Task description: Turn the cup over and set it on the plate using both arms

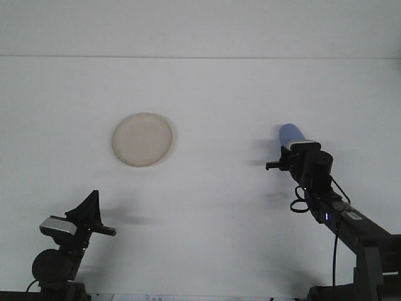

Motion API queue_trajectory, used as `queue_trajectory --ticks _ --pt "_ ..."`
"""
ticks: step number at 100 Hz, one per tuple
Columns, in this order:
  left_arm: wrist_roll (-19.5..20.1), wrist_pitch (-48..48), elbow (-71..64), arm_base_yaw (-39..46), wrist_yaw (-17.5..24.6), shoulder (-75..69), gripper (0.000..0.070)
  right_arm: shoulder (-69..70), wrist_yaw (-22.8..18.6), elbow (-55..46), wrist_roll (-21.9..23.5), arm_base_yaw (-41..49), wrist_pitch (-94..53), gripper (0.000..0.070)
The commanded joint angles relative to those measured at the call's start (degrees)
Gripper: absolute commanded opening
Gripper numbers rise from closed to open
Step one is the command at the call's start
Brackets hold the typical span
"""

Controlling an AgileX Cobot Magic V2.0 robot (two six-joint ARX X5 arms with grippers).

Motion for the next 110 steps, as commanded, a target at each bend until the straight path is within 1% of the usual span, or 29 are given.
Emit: queue_trajectory --ticks 1,10,19,30,43,52,62,71,87,110 --pt "0.0 0.6 -1.1 0.0 0.2 -0.1 0.0017 -3.2 -0.1 1.5 -1.6 1.9 -3.9 0.0001" --pt "0.0 0.6 -1.1 0.0 0.2 -0.1 0.0017 -9.1 0.6 4.8 -2.6 5.2 -16.5 0.0001" --pt "0.0 0.6 -1.1 0.0 0.2 -0.1 0.0017 -14.1 0.6 11.4 -3.9 9.2 -32.1 0.0001" --pt "0.0 0.6 -1.1 0.0 0.2 -0.1 0.0017 -16.0 0.6 23.3 -6.8 14.8 -52.1 0.0001" --pt "0.0 0.6 -1.1 0.0 0.2 -0.1 0.0017 -12.4 0.8 39.3 -9.2 21.0 -76.1 0.0001" --pt "0.0 0.6 -1.1 0.0 0.2 -0.1 0.0017 -8.5 3.7 47.8 -9.2 25.7 -89.1 0.0001" --pt "0.0 0.6 -1.1 0.0 0.2 -0.1 0.0017 -3.3 7.5 54.5 -9.2 31.2 -100.0 0.0001" --pt "0.0 0.6 -1.1 0.0 0.2 -0.1 0.0017 0.5 9.0 57.1 -9.2 36.0 -101.7 0.0001" --pt "0.0 0.6 -1.1 0.0 0.2 -0.1 0.0017 6.3 9.0 57.8 -9.2 42.2 -101.7 0.0001" --pt "0.0 0.6 -1.1 0.0 0.2 -0.1 0.0017 14.3 8.7 57.8 -9.8 45.5 -101.7 0.0001"
